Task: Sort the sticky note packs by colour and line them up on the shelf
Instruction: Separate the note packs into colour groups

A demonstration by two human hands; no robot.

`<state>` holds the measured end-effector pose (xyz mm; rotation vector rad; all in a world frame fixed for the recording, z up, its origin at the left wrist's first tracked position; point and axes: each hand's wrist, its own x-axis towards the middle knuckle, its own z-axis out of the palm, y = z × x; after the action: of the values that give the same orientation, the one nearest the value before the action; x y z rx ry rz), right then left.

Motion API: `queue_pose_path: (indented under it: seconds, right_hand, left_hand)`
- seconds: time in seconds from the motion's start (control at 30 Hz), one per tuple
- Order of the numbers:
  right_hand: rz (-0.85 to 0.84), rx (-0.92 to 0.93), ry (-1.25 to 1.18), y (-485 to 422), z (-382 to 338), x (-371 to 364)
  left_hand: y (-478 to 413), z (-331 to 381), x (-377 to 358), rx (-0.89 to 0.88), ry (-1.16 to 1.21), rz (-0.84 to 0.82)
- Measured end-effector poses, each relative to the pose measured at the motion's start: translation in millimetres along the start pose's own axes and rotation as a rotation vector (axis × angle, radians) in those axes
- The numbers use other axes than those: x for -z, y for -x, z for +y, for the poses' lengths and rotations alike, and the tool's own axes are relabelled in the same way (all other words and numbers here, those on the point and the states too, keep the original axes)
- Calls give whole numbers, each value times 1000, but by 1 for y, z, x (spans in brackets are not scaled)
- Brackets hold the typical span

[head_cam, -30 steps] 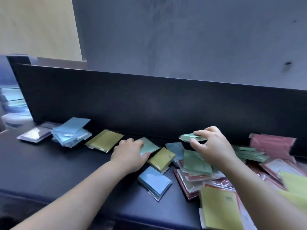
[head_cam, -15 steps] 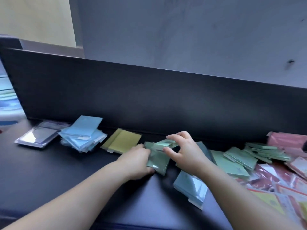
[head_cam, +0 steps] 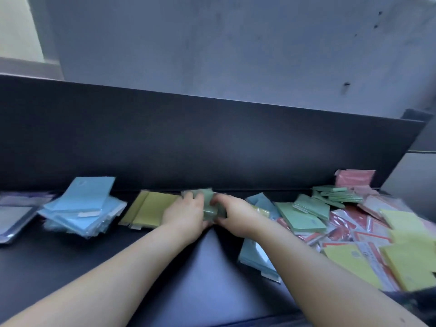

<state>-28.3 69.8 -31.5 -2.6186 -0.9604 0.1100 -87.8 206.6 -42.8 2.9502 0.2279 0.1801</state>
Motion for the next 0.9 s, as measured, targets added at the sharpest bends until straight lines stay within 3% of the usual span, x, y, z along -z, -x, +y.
queue_pose_path:
  seconds: [0.3, 0.47, 0.6, 0.7, 0.9]
  right_hand:
    - [165, -87, 30, 40, 42, 34]
    - [219, -183, 61, 77, 81, 65]
    - [195, -206, 38, 101, 107, 80]
    - [155, -115, 41, 113, 116, 84]
    - [44, 116, 45, 119, 114, 83]
  left_hand:
    - [-2, 50, 8, -162, 32, 59]
    - [-14, 96, 1, -209, 108, -38]
    - [-33, 121, -10, -121, 95, -173]
    - [-39, 132, -12, -14, 69, -261]
    - [-33, 137, -9, 172, 165, -131]
